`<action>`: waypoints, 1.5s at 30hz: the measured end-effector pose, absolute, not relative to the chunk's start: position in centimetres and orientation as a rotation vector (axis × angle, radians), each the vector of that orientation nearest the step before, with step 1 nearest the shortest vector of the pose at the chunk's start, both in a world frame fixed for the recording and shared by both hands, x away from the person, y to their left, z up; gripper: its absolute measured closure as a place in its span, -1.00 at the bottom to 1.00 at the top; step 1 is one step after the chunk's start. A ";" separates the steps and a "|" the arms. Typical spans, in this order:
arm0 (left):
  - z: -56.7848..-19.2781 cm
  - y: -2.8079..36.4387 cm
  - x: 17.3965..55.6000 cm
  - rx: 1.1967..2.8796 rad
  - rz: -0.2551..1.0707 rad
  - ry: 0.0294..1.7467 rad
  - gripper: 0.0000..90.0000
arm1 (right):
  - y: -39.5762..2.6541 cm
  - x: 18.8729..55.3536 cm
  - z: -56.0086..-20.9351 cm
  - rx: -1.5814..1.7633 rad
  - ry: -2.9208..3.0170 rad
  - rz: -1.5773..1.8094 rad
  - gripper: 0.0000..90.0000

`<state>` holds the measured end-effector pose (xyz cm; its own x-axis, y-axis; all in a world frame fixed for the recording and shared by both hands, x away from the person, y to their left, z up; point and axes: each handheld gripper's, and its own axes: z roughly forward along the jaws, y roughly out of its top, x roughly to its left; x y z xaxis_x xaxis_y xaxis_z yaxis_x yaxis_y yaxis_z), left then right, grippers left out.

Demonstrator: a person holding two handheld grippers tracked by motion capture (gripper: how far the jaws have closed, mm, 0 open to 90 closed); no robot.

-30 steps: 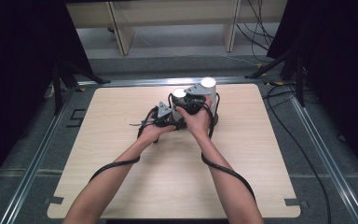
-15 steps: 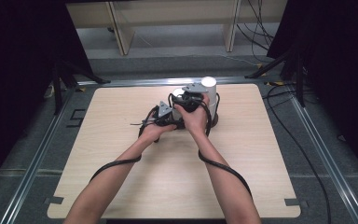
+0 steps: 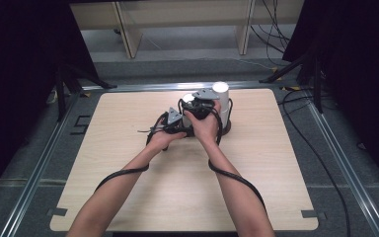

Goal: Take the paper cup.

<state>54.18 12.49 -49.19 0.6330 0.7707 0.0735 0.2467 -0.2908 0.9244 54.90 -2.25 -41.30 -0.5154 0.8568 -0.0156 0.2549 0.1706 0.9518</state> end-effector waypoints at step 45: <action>-49.0 12.7 54.1 1.888 0.663 0.808 -0.46 | -2.5 53.5 -37.5 1.017 1.761 1.484 -0.22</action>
<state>54.15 12.70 -49.02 0.6354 0.7648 0.1065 0.2532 -0.3366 0.9070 53.50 -2.53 -37.47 -0.5157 0.8565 0.0229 0.1676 0.0747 0.9830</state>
